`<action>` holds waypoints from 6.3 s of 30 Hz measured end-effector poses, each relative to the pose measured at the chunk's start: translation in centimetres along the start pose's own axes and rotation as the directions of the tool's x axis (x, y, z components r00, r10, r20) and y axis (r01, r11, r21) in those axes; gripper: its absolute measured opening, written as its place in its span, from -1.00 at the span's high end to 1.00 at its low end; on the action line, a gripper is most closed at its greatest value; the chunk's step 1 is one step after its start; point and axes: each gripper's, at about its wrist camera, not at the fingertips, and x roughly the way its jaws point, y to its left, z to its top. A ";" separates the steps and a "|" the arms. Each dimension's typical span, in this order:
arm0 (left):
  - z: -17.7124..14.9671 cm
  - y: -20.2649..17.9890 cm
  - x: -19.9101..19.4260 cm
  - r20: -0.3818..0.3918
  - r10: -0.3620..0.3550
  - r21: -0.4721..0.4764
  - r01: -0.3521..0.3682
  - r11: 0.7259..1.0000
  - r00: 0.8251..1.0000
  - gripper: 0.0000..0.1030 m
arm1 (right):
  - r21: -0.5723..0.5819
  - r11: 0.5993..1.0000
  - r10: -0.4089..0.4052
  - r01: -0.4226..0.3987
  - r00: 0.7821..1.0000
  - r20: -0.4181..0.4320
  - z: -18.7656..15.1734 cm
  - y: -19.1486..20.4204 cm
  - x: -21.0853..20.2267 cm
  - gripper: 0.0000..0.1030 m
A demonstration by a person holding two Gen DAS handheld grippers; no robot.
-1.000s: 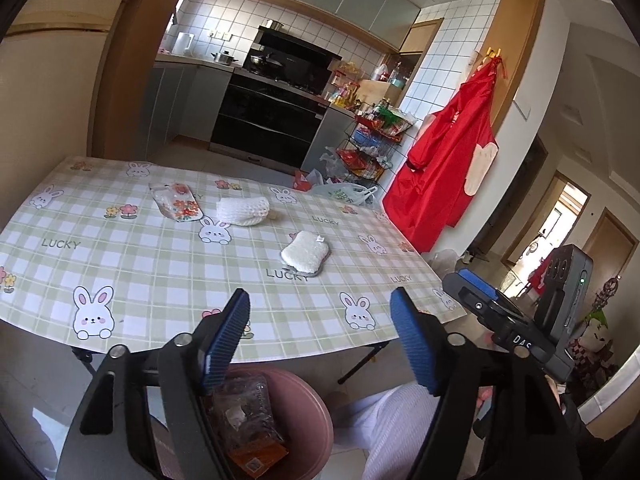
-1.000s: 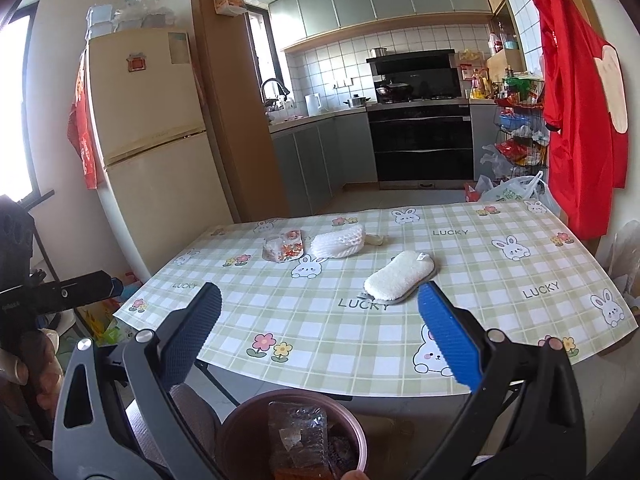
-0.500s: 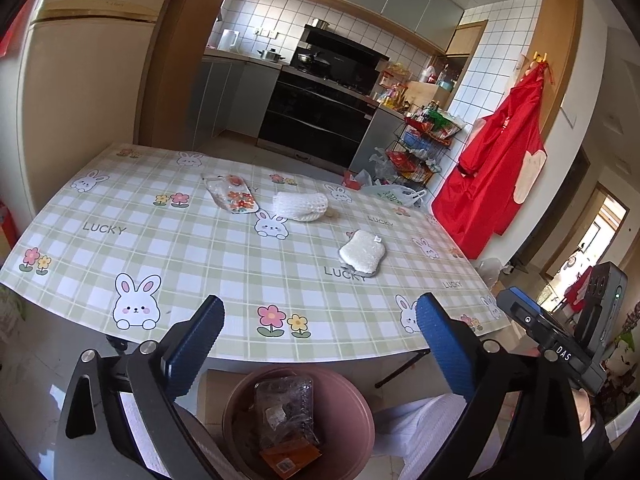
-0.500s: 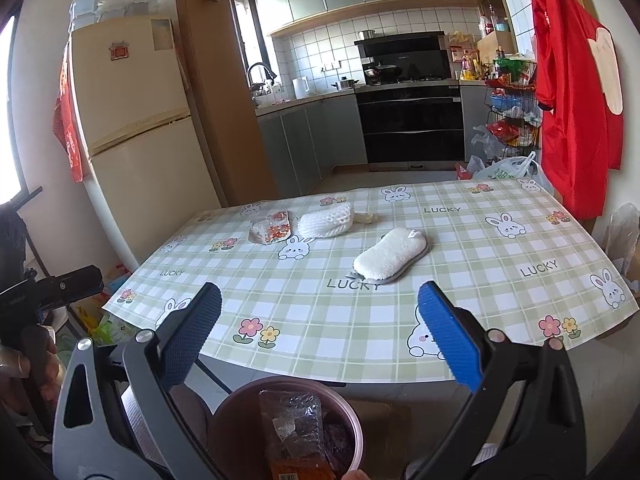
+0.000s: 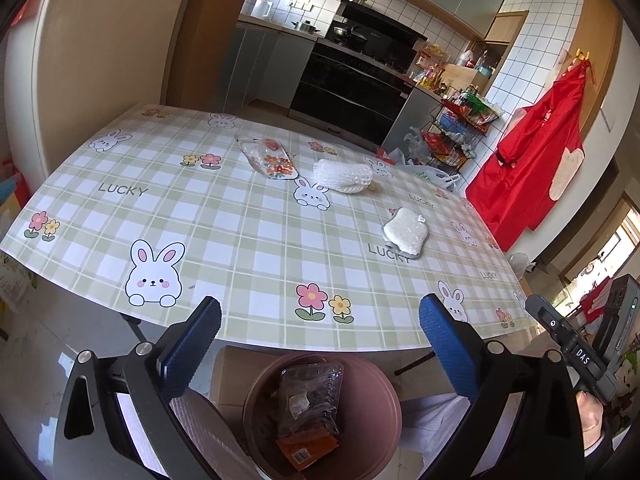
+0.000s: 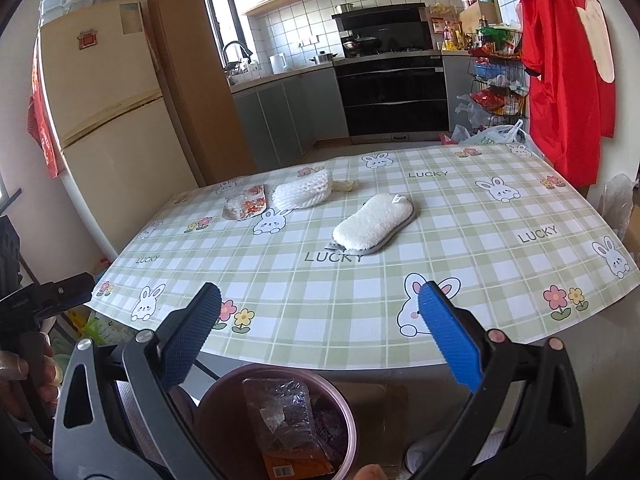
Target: Collect trash
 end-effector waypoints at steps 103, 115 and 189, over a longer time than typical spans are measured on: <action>14.0 10.9 17.4 0.042 -0.046 -0.118 0.051 0.992 0.998 0.52 | 0.009 0.973 -0.213 0.231 0.909 -0.358 9.6 -4.2 29.5 -0.82; 12.1 8.6 11.7 0.105 -0.058 -0.126 0.071 0.989 0.993 0.52 | -0.037 0.994 -0.105 0.102 0.987 -0.120 9.2 -1.0 19.9 -0.56; 5.3 -0.2 -10.1 0.245 -0.173 0.013 0.175 0.984 0.954 0.52 | -0.090 0.986 0.131 -0.140 0.986 -0.106 2.6 7.7 -6.6 -0.89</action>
